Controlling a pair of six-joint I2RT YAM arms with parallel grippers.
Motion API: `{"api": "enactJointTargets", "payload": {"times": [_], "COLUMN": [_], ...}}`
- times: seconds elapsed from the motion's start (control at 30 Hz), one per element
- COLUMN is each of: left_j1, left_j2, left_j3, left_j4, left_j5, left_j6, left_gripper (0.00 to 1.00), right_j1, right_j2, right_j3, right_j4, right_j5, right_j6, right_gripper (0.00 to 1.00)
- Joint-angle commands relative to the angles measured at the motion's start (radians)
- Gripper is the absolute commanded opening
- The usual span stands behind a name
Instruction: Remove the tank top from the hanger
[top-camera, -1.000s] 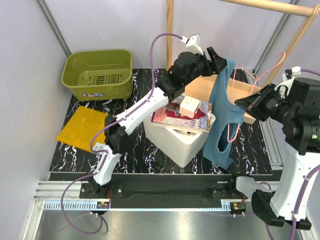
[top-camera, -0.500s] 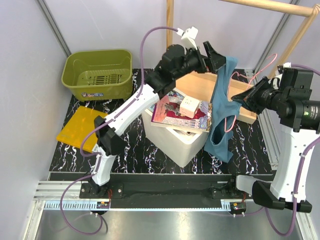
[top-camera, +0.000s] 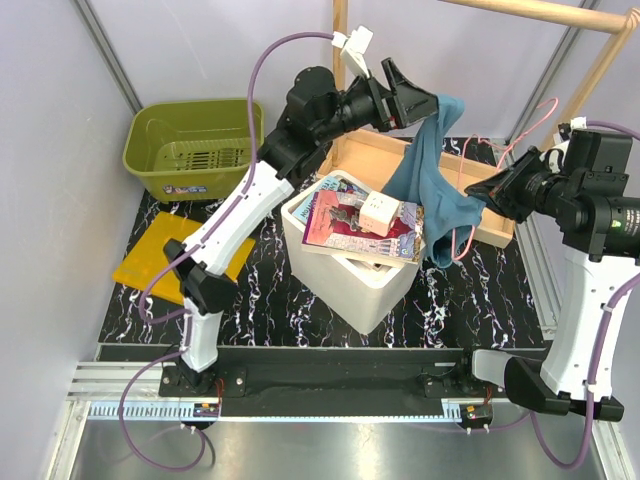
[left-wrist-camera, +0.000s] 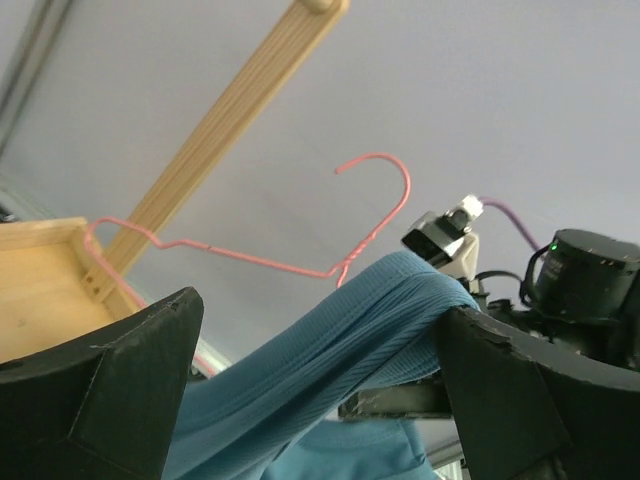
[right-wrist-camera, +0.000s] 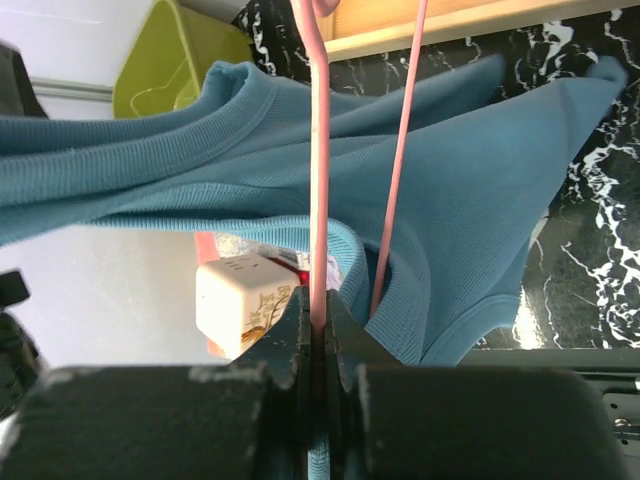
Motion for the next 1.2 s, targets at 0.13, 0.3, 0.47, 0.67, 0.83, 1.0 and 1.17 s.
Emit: {"api": "enactJointTargets", "payload": {"times": [0.13, 0.3, 0.47, 0.67, 0.83, 1.0, 1.17], "left_j1": [0.006, 0.008, 0.026, 0.044, 0.046, 0.046, 0.022], "left_j2": [0.155, 0.118, 0.128, 0.168, 0.174, 0.058, -0.066], "left_j3": [0.162, 0.108, 0.151, 0.148, 0.155, 0.048, 0.022], "left_j4": [-0.082, -0.176, -0.208, -0.104, -0.024, 0.025, -0.018], "left_j5": [-0.061, -0.115, -0.185, -0.167, -0.092, 0.034, 0.123], "left_j6": [-0.176, -0.176, -0.184, -0.208, -0.161, -0.081, 0.046], "left_gripper": [0.94, 0.91, 0.85, 0.86, 0.89, 0.87, 0.82], "right_j1": [0.005, 0.005, 0.005, 0.005, 0.005, 0.005, 0.005], "right_j2": [-0.049, -0.139, -0.267, -0.400, -0.400, -0.229, -0.129], "right_j3": [0.057, -0.106, -0.264, -0.350, -0.373, -0.275, -0.190], "right_j4": [-0.063, 0.133, 0.298, 0.283, 0.261, 0.215, 0.160], "right_j5": [-0.066, -0.139, -0.268, -0.289, -0.114, -0.084, -0.015], "right_j6": [0.028, -0.051, -0.074, -0.111, -0.045, 0.018, 0.021], "right_gripper": [0.00, 0.00, 0.00, 0.00, 0.00, 0.00, 0.00]}}
